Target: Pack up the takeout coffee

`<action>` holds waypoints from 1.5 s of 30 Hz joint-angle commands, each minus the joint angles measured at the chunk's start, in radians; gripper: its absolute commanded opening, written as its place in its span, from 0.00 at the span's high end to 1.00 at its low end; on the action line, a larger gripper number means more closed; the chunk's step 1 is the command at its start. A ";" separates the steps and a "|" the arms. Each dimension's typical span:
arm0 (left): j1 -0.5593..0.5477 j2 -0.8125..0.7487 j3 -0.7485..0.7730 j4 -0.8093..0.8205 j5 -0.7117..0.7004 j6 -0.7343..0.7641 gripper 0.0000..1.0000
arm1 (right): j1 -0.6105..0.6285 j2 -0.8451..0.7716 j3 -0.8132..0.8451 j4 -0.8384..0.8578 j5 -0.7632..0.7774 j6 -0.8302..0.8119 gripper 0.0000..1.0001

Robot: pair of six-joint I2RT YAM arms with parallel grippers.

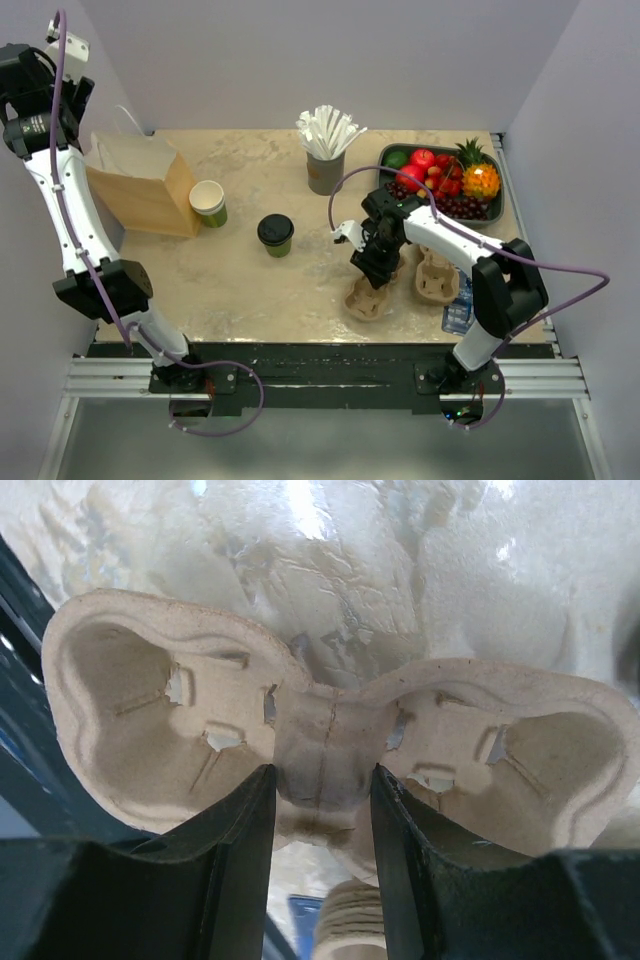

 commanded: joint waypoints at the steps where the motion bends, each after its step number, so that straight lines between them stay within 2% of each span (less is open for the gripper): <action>1: 0.017 0.026 0.094 0.062 -0.038 0.072 0.15 | 0.000 -0.003 -0.033 0.065 0.007 0.270 0.78; 3: 0.017 0.028 0.093 0.076 -0.035 0.075 0.14 | 0.000 -0.029 -0.052 0.073 0.008 0.318 0.77; 7: 0.017 0.028 0.087 0.054 -0.031 0.051 0.14 | -0.016 0.002 -0.025 0.084 0.060 0.416 0.83; 8: 0.015 0.025 0.084 0.047 -0.029 0.046 0.13 | -0.016 0.009 -0.017 0.087 0.072 0.418 0.80; 11: 0.018 0.003 0.035 0.050 -0.046 0.053 0.11 | -0.019 0.037 0.017 0.078 0.108 0.404 0.60; 14: 0.028 -0.003 0.025 0.085 -0.049 0.135 0.07 | -0.019 0.013 0.057 0.034 0.062 0.357 0.49; 15: 0.031 0.040 0.094 0.047 -0.049 0.183 0.08 | -0.019 -0.004 0.063 0.026 0.050 0.345 0.46; 16: 0.032 0.072 0.149 0.009 -0.046 0.199 0.08 | -0.019 -0.047 0.074 0.006 0.042 0.331 0.31; 18: 0.052 0.150 0.269 -0.089 0.007 0.227 0.07 | -0.019 -0.084 0.084 -0.020 0.015 0.308 0.24; 19: 0.060 0.154 0.263 -0.096 0.033 0.239 0.07 | -0.017 -0.109 0.095 -0.048 -0.004 0.289 0.20; 22: 0.100 0.073 0.076 0.016 0.174 0.303 0.07 | -0.017 -0.148 0.094 -0.037 -0.039 0.286 0.19; 24: 0.146 0.036 0.009 0.005 0.386 0.407 0.08 | -0.017 -0.165 0.084 -0.013 -0.075 0.288 0.19; 26: 0.193 0.048 0.027 -0.100 0.595 0.481 0.09 | -0.019 -0.188 0.055 0.039 -0.096 0.312 0.19; 29: 0.196 0.141 0.160 -0.226 0.670 0.572 0.12 | -0.019 -0.201 0.022 0.085 -0.131 0.352 0.19; 30: 0.193 0.184 0.215 -0.248 0.681 0.613 0.12 | -0.019 -0.204 0.008 0.093 -0.139 0.360 0.19; 32: 0.169 0.197 0.203 -0.286 0.673 0.668 0.12 | -0.017 -0.218 0.002 0.102 -0.142 0.357 0.20; 33: 0.157 0.186 0.141 -0.306 0.655 0.770 0.12 | -0.017 -0.219 0.005 0.104 -0.139 0.351 0.20; 37: 0.083 0.138 -0.068 -0.329 0.535 0.949 0.17 | -0.017 -0.212 0.028 0.080 -0.141 0.325 0.20; 40: 0.045 0.175 -0.068 -0.299 0.488 0.927 0.23 | -0.019 -0.207 0.040 0.067 -0.144 0.315 0.20; 45: 0.031 0.290 0.073 -0.303 0.472 0.830 0.28 | -0.017 -0.205 0.048 0.060 -0.139 0.308 0.21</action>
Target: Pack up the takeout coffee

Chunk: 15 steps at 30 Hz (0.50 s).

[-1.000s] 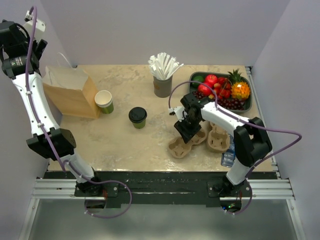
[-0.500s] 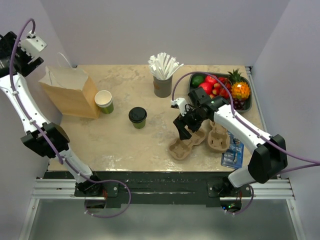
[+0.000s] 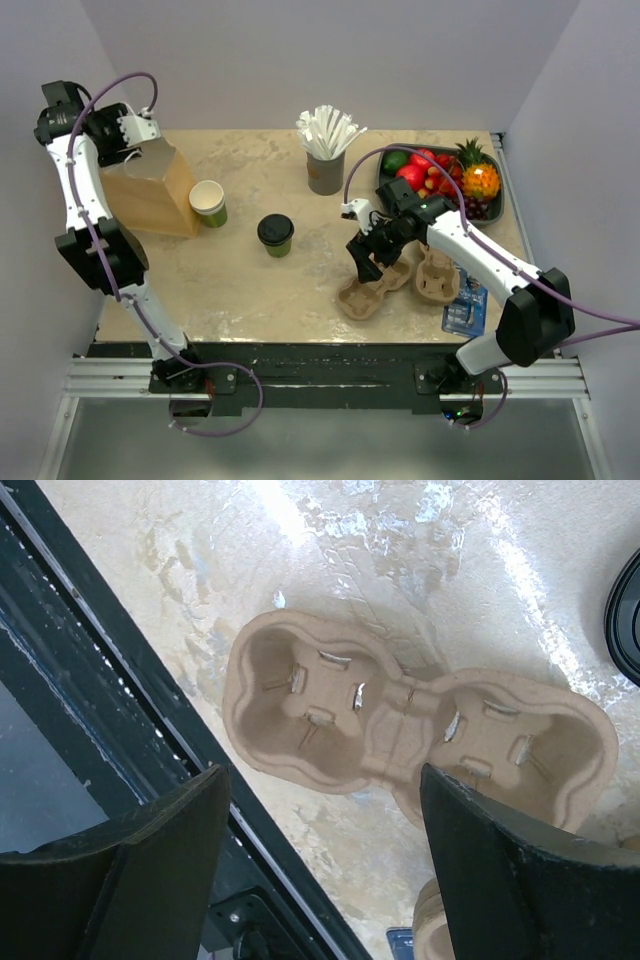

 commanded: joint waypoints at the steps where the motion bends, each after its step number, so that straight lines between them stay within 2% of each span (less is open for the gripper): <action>1: 0.006 0.032 0.097 0.012 -0.017 -0.005 0.29 | -0.001 -0.023 0.042 0.000 -0.023 -0.018 0.21; 8: 0.003 -0.032 -0.035 0.036 -0.012 0.011 0.56 | 0.001 0.009 0.050 0.010 -0.023 -0.027 0.22; 9: 0.002 -0.038 -0.041 0.037 -0.012 0.011 0.59 | 0.001 0.017 0.062 0.010 -0.023 -0.029 0.22; 11: 0.000 -0.047 -0.041 0.043 -0.007 -0.015 0.71 | -0.001 0.036 0.082 0.007 -0.023 -0.032 0.23; 15: -0.001 -0.080 -0.032 0.030 -0.004 -0.072 0.85 | -0.001 0.043 0.107 -0.006 -0.020 -0.053 0.24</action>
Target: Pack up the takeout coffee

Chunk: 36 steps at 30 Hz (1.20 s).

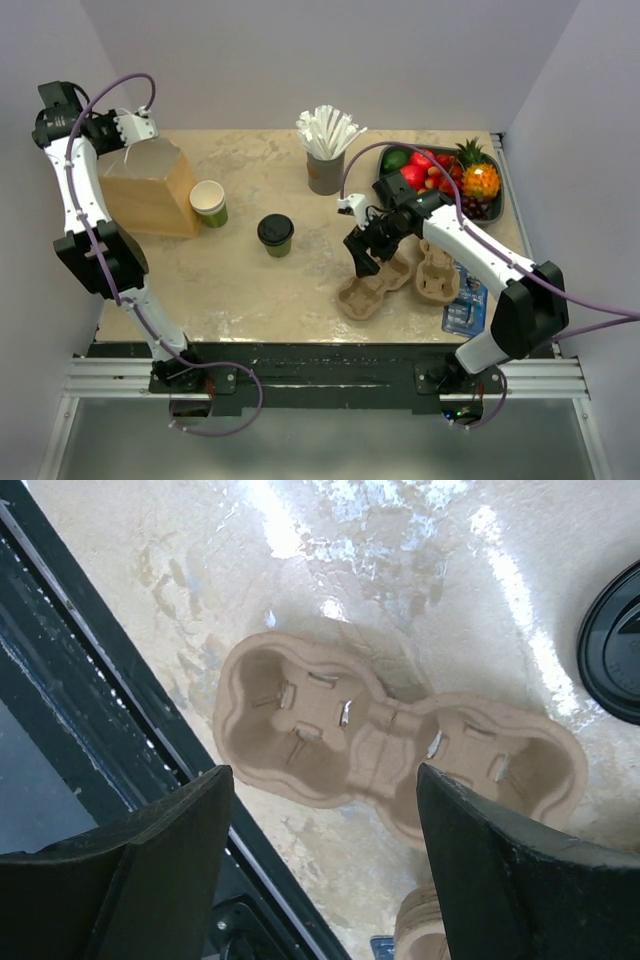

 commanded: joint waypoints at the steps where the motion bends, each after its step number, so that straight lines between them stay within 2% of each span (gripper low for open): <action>1: -0.001 -0.096 -0.008 -0.033 0.033 -0.068 0.91 | 0.001 -0.001 0.063 -0.009 -0.020 -0.038 0.24; 4: 0.001 -0.185 -0.038 -0.057 0.053 -0.128 1.00 | -0.001 -0.021 0.070 -0.010 -0.038 -0.067 0.25; 7: 0.002 -0.317 -0.145 -0.055 0.062 -0.165 1.00 | -0.001 -0.068 0.071 0.029 -0.076 -0.105 0.26; 11: 0.002 -0.492 -0.360 0.002 0.058 -0.212 1.00 | -0.001 -0.111 0.107 0.094 -0.135 -0.124 0.24; 15: 0.002 -0.612 -0.469 0.012 0.042 -0.251 1.00 | 0.002 -0.075 0.185 0.328 -0.228 0.033 0.24; 19: 0.005 -0.708 -0.538 -0.022 -0.004 -0.277 1.00 | 0.004 0.028 0.287 0.445 -0.290 0.178 0.24; 24: 0.014 -0.790 -0.578 -0.045 -0.065 -0.274 1.00 | 0.019 0.112 0.382 0.413 -0.299 0.152 0.25; 36: 0.050 -0.823 -0.632 -0.036 -0.130 -0.303 1.00 | 0.070 0.119 0.304 0.439 -0.242 0.152 0.25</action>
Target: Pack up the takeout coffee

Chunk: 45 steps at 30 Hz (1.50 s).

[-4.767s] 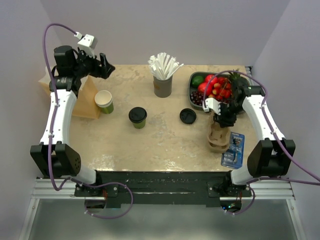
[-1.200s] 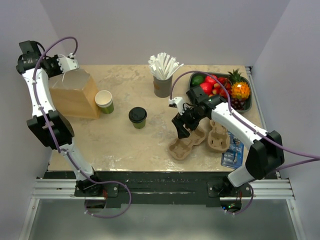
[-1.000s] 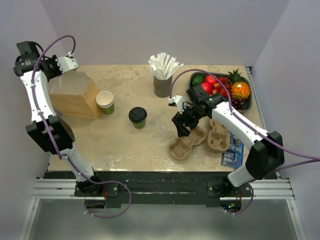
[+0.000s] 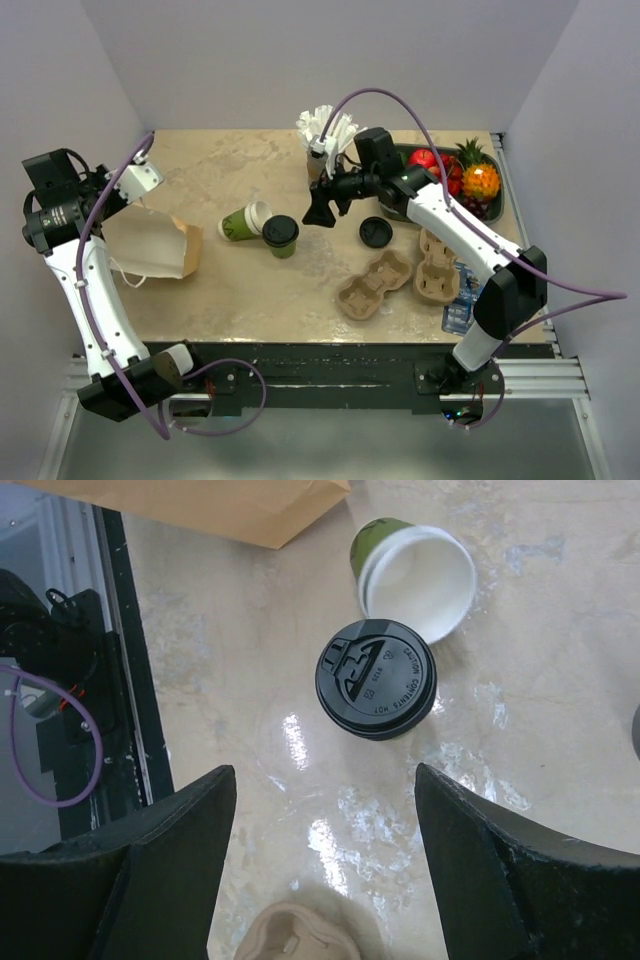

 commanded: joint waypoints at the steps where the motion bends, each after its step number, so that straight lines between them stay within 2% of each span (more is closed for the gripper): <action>1: 0.007 0.006 0.004 0.022 -0.026 -0.055 1.00 | 0.015 -0.030 -0.027 0.033 0.019 -0.003 0.25; 6: 0.008 0.011 0.037 0.014 -0.011 -0.127 1.00 | 0.049 0.014 -0.023 0.084 0.090 0.015 0.28; 12: 0.007 0.008 0.032 0.008 0.084 -0.329 1.00 | 0.075 0.172 0.138 0.102 0.137 0.113 0.30; 16: 0.008 -0.012 -0.008 -0.003 0.100 -0.434 1.00 | 0.077 0.279 0.249 0.104 0.200 0.195 0.33; 24: 0.007 -0.070 -0.034 -0.050 0.093 -0.463 1.00 | 0.077 0.551 0.485 0.128 0.216 0.262 0.33; 26: 0.008 -0.072 -0.011 -0.084 0.099 -0.466 1.00 | 0.072 0.565 0.528 0.134 0.181 0.273 0.33; 30: 0.008 -0.069 0.084 -0.205 0.249 -0.391 1.00 | 0.055 0.539 0.514 0.170 0.061 0.307 0.32; 32: 0.005 -0.069 0.087 -0.255 0.277 -0.373 1.00 | 0.043 0.484 0.488 0.188 0.033 0.292 0.31; 34: 0.007 -0.070 0.072 -0.276 0.267 -0.360 1.00 | 0.038 0.427 0.473 0.168 0.021 0.193 0.30; 38: 0.007 -0.124 0.000 -0.242 0.216 -0.353 1.00 | 0.037 0.347 0.416 -0.011 0.027 -0.044 0.23; 40: 0.005 -0.144 -0.023 -0.218 0.209 -0.371 1.00 | 0.038 0.313 0.328 -0.068 0.056 -0.160 0.23; 42: 0.005 -0.162 -0.043 -0.178 0.190 -0.400 1.00 | 0.037 0.237 0.204 -0.128 0.073 -0.240 0.27; 44: 0.005 -0.169 -0.054 -0.130 0.141 -0.429 1.00 | 0.038 0.125 0.090 -0.105 0.091 -0.381 0.35; 45: 0.007 -0.172 -0.060 -0.090 0.095 -0.505 1.00 | 0.038 0.086 -0.027 -0.084 0.093 -0.430 0.38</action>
